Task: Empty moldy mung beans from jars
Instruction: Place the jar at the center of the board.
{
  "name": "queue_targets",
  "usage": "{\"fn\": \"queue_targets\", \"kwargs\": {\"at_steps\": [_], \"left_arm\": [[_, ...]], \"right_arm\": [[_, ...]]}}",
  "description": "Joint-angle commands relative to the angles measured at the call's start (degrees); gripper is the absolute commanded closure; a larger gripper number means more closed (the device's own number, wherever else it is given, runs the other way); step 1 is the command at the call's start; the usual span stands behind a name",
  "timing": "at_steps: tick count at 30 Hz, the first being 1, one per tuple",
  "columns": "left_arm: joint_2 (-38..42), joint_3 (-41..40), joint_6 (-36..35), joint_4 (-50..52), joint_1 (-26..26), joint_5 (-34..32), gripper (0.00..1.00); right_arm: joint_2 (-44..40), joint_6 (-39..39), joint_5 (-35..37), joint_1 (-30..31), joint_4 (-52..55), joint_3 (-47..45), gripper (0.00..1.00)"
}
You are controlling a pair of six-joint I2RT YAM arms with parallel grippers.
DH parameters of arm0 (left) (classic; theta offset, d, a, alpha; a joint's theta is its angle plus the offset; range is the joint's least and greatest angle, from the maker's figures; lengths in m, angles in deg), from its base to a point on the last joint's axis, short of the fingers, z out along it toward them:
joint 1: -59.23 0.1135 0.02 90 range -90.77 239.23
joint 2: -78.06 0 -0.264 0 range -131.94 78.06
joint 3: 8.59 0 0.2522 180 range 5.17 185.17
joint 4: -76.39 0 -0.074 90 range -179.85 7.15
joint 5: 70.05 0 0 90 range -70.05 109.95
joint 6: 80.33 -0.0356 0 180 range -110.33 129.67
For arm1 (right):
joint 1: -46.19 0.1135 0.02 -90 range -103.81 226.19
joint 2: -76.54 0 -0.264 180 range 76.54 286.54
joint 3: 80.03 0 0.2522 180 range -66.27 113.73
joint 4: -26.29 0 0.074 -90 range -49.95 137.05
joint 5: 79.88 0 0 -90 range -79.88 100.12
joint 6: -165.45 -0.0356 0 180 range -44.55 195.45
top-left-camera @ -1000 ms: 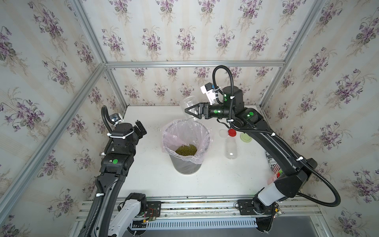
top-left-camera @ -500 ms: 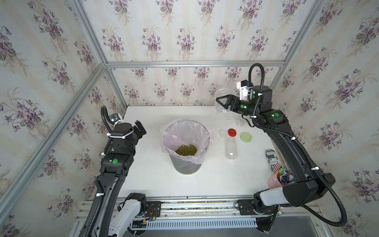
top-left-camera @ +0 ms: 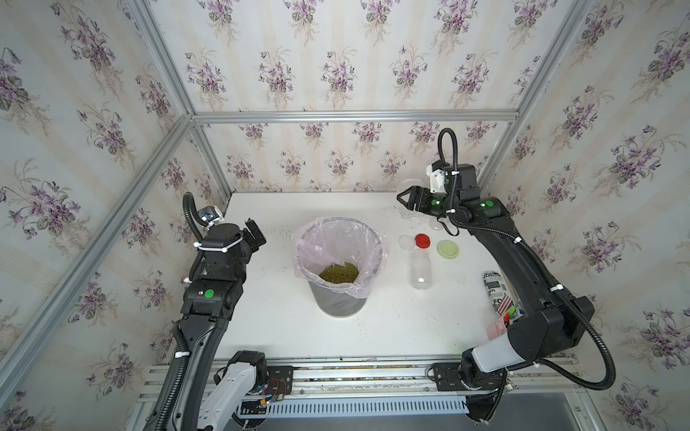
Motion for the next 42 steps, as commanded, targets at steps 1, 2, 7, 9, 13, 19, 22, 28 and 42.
{"fn": "queue_targets", "kwargs": {"at_steps": [1,2,7,9,13,19,22,28,42], "left_arm": [[0.0,0.5,1.0,-0.8,0.1,-0.1,0.0],[0.0,0.5,1.1,-0.8,0.1,-0.1,0.0],[-0.2,0.5,1.3,-0.7,0.2,0.0,0.0],[-0.4,0.5,1.3,-0.7,0.2,0.1,0.0],[-0.4,0.5,1.3,-0.7,0.2,0.1,0.0],[-0.4,0.5,1.4,-0.6,0.2,0.3,0.0],[-0.6,0.6,1.5,-0.6,0.3,0.5,0.0],[-0.6,0.5,1.4,-0.6,0.3,0.1,0.0],[-0.8,0.4,1.5,-0.6,0.3,0.3,0.0]], "right_arm": [[0.1,1.2,4.4,0.0,-0.6,-3.4,0.93],[-0.1,1.2,4.3,-0.1,-1.4,-5.2,0.93],[-0.6,1.0,5.8,0.4,-5.1,-13.3,0.94],[-0.7,1.3,6.0,0.9,-6.0,-15.3,0.94],[-0.5,1.6,5.9,2.2,-8.4,-18.7,0.94],[0.8,1.7,5.3,2.6,-11.1,-20.2,0.94],[1.8,1.9,4.6,2.8,-12.1,-19.8,0.94],[2.9,1.5,5.1,3.5,-15.4,-21.2,0.94],[6.7,2.1,7.2,6.3,-18.5,-23.6,0.94]]}}
